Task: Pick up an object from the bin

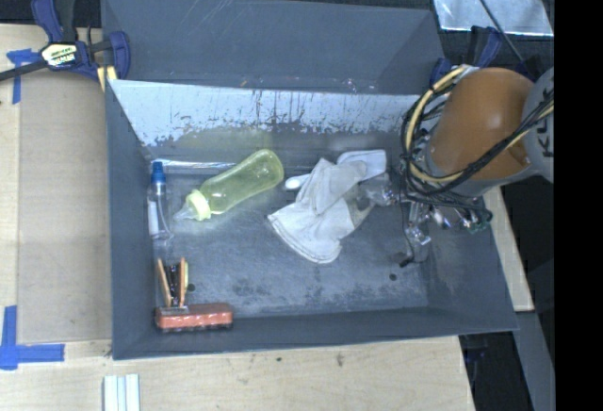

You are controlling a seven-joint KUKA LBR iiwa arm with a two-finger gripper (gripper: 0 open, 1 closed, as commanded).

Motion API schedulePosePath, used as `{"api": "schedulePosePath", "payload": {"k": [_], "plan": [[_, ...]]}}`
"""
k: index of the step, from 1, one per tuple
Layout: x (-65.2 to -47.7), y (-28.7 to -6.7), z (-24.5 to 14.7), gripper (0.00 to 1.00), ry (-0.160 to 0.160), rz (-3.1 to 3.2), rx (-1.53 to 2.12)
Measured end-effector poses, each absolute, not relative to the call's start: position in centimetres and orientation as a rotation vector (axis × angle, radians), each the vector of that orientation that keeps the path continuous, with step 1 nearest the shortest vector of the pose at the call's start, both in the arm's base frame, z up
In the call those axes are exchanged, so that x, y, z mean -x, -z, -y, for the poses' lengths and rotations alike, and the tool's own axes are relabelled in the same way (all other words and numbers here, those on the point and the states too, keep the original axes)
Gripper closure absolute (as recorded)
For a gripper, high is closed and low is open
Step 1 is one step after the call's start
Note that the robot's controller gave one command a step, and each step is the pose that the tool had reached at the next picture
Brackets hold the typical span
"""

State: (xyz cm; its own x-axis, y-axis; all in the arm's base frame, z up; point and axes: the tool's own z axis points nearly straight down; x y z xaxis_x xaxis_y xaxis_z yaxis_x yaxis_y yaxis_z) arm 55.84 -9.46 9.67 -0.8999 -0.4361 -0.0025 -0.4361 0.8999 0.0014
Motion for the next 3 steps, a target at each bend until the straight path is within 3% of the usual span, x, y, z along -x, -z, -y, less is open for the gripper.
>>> {"api": "schedulePosePath", "payload": {"k": [1, 2, 3], "plan": [[-60.4, -10.5, 5.9, 0.0, -0.002, -3.056, 0.69], [-60.9, -7.7, 7.6, 0.0, 0.001, -3.036, 0.791], [-62.1, -7.3, 4.5, 1.0, 0.006, -2.981, 0.968]]}}
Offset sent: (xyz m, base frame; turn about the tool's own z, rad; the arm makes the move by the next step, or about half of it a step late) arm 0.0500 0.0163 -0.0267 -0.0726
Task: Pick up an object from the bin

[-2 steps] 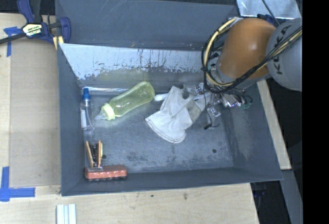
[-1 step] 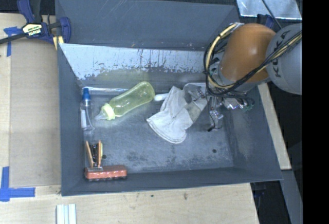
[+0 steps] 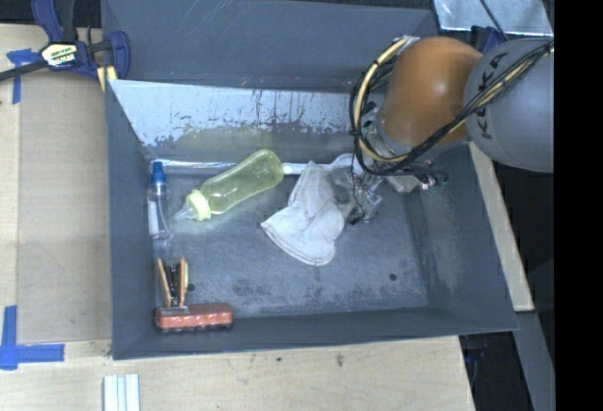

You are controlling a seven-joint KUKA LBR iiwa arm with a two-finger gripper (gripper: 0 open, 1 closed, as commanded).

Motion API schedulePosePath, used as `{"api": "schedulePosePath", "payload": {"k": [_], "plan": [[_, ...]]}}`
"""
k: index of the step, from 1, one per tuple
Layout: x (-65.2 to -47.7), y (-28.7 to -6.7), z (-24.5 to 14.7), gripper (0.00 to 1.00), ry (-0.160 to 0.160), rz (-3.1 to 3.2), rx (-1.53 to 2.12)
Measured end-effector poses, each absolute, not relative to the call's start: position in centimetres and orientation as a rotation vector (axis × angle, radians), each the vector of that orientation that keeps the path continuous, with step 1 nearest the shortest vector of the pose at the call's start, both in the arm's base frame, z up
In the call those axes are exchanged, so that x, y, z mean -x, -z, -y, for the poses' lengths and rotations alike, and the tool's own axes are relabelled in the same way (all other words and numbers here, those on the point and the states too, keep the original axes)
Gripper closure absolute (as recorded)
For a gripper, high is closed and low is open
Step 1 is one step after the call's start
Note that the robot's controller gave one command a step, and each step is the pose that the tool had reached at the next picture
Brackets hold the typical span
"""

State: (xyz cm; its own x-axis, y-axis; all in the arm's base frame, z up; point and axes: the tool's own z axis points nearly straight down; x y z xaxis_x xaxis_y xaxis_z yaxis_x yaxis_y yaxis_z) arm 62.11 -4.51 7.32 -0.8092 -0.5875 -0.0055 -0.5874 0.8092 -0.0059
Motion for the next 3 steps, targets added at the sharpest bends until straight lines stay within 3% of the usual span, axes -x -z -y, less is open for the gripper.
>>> {"api": "schedulePosePath", "payload": {"k": [2, 3], "plan": [[-62.0, -7.7, 4.5, 1.0, 0.004, -2.984, 0.969], [-61.8, -9.5, 4.4, 1.0, -0.004, -2.993, 0.97]]}}
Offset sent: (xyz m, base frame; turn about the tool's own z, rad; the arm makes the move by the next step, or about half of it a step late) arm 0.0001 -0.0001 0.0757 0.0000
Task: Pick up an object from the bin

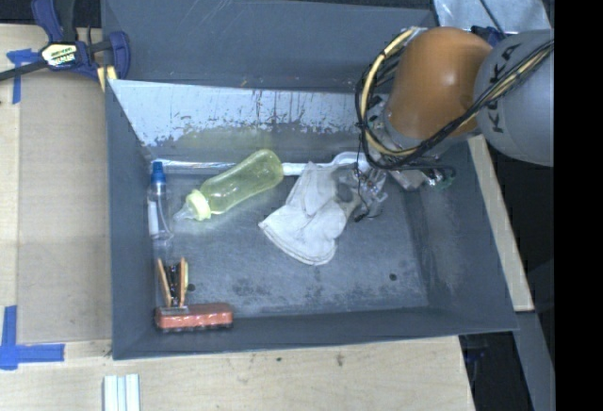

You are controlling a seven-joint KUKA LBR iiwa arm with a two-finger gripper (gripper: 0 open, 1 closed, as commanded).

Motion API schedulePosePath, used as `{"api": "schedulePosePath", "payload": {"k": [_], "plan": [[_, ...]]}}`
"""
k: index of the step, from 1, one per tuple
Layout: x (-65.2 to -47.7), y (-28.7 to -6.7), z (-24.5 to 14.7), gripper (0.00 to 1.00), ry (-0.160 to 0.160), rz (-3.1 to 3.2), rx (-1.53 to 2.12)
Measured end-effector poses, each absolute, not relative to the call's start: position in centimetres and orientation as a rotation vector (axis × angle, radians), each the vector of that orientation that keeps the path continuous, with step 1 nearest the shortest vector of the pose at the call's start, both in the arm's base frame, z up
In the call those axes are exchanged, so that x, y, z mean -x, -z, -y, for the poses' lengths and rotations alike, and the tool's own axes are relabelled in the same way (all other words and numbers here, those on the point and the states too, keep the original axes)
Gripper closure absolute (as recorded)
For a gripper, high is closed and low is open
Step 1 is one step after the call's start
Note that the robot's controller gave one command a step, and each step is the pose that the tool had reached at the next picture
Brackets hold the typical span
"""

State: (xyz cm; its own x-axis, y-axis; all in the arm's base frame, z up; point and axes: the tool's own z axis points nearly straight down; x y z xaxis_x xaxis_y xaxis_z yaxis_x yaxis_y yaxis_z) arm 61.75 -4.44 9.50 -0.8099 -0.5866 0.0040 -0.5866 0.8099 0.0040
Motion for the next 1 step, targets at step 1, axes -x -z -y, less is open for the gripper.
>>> {"api": "schedulePosePath", "payload": {"k": [1], "plan": [[-61.91, -11.87, 4.42, 1.0, 0.001, 2.989, -0.968]]}}
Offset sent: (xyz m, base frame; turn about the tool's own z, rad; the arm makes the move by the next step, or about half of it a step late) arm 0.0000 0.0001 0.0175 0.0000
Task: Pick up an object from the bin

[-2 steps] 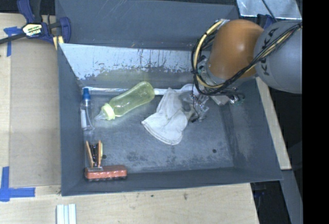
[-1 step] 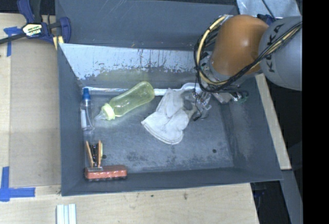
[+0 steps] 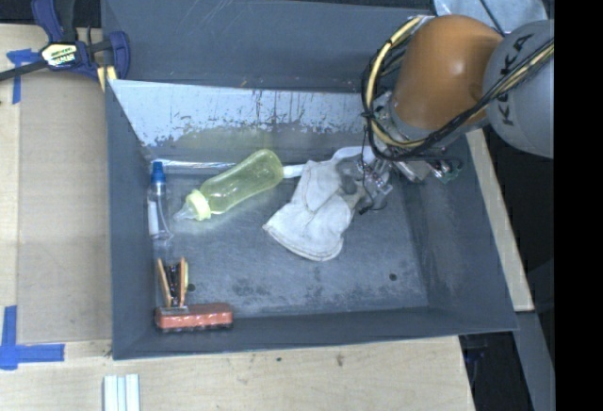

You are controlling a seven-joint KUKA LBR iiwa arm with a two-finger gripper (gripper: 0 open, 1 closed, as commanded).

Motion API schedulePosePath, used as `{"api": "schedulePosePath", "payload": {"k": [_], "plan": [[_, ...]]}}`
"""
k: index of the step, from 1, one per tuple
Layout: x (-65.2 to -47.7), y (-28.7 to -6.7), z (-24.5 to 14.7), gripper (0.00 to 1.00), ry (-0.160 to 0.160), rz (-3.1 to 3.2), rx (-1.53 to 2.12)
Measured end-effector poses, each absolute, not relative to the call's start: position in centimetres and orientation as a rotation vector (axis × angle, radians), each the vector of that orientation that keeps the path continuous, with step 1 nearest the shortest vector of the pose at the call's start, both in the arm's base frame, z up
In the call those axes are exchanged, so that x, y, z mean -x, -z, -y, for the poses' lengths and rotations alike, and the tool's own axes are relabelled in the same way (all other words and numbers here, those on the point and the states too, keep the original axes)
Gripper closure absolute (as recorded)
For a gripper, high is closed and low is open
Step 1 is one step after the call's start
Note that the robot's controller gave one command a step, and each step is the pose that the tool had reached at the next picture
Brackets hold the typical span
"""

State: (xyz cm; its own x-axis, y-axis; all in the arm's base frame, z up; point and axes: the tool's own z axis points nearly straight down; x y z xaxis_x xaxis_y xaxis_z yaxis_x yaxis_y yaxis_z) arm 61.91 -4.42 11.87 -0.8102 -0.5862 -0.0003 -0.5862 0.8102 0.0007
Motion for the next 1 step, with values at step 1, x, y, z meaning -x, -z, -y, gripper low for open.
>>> {"api": "schedulePosePath", "payload": {"k": [1], "plan": [[-62.04, -13.41, 4.41, 1.0, 0.002, -2.985, 0.966]]}}
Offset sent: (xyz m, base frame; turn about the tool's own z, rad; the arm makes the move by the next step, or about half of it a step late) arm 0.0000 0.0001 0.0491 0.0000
